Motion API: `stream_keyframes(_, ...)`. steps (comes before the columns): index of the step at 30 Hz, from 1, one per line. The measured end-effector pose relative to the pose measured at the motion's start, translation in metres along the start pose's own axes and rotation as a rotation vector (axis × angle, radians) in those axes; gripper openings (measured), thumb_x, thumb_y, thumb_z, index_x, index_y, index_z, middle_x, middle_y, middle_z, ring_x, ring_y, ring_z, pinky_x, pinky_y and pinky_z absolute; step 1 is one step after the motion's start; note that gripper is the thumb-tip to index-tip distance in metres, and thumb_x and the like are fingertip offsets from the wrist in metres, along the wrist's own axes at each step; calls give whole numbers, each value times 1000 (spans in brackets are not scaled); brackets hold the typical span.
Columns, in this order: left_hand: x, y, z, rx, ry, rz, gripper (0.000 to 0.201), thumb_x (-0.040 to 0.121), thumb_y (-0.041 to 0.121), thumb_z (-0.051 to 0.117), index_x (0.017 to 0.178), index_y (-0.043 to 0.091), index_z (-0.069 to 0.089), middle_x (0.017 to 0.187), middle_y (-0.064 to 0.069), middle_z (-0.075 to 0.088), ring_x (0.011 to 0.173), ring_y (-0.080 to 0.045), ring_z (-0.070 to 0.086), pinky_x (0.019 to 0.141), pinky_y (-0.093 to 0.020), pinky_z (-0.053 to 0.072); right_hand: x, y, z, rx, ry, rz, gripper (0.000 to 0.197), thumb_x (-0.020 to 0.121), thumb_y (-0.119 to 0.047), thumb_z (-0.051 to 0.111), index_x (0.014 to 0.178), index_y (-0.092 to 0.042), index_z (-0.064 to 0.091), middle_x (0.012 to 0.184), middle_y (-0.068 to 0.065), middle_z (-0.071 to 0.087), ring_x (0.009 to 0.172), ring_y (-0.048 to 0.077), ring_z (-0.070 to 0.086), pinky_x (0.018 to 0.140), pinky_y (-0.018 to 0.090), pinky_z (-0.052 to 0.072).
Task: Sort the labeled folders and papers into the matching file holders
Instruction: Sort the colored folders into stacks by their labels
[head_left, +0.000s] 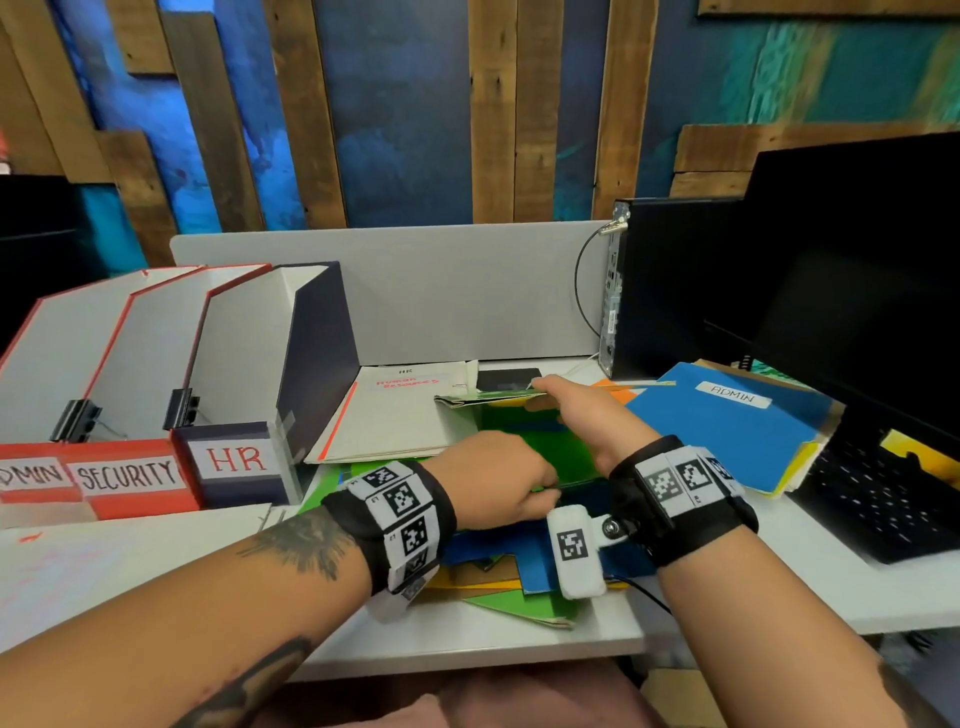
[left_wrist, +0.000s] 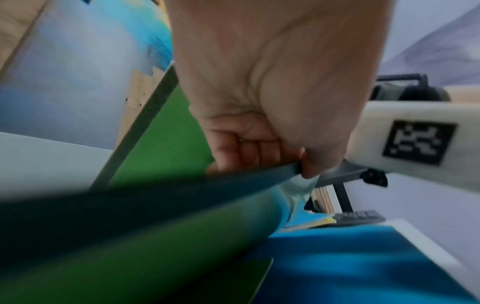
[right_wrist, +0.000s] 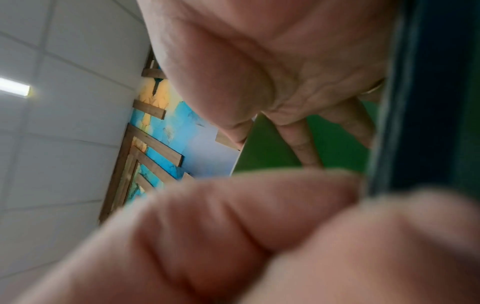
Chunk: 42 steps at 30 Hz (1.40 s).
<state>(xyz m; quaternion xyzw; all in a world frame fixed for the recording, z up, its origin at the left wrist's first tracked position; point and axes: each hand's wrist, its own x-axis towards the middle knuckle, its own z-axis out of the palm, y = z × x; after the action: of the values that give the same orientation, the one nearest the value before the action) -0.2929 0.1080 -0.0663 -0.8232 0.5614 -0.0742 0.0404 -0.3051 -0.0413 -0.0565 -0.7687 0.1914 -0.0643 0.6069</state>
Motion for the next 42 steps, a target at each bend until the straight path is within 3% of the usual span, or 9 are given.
stream_keyframes(6,-4,4,-43,86,165,11,25,99,35,48,104,23,70,70,3,56,64,-19,53,59,-30,43,-20,-32,-19,-336,305,-111,66,68,-67,38,91,-15,73,105,7,68,96,31,58,99,52,43)
stream_keyframes(11,-3,2,-78,75,233,-59,30,92,23,53,115,28,70,93,1,72,87,-22,65,64,-31,45,-47,-48,-37,-489,524,-231,49,94,-49,34,68,-14,56,77,3,50,88,31,47,104,55,32)
stream_keyframes(16,0,-1,-89,48,321,-128,37,88,22,57,121,34,69,105,4,74,98,-22,66,71,-30,48,-53,-49,-38,-372,568,-418,60,87,-55,33,59,-8,58,67,11,58,75,34,55,78,44,48)
stream_keyframes(19,0,-6,-90,11,439,-159,38,83,25,61,118,34,71,102,4,75,98,-22,67,76,-33,53,-62,-54,-39,-318,626,-577,60,95,-44,42,48,-7,48,54,10,50,63,31,50,59,38,36)
stream_keyframes(28,2,-21,-97,49,871,-218,30,74,13,52,86,29,73,86,11,74,87,-18,65,95,-39,28,-86,-64,-42,-136,676,-811,65,102,-38,49,44,-13,33,40,-3,33,44,14,36,49,33,27)
stream_keyframes(31,3,-39,-92,116,812,-368,24,78,12,57,83,27,75,86,7,70,97,-20,62,105,-41,19,-72,-59,-39,-18,579,-776,59,99,-37,49,46,-12,39,42,-3,40,45,12,41,50,31,32)
stream_keyframes(34,-3,-71,-75,28,762,-470,25,71,0,67,73,25,71,78,10,66,101,-19,57,101,-39,20,-49,-52,-36,181,443,-581,49,95,-33,52,73,9,65,74,19,69,68,25,70,55,32,48)
stream_keyframes(37,-16,-107,-52,31,603,-582,24,70,4,75,77,27,72,68,13,54,94,-21,56,91,-38,28,-35,-45,-32,298,335,-385,27,95,-27,53,83,-6,64,104,27,71,82,24,70,62,29,47)
stream_keyframes(42,-42,-154,-13,57,283,-739,36,81,0,62,96,30,76,102,-3,72,101,-30,65,87,-36,51,-33,-40,-28,416,233,-228,22,101,-29,46,105,-14,62,111,5,74,87,18,74,79,39,52)
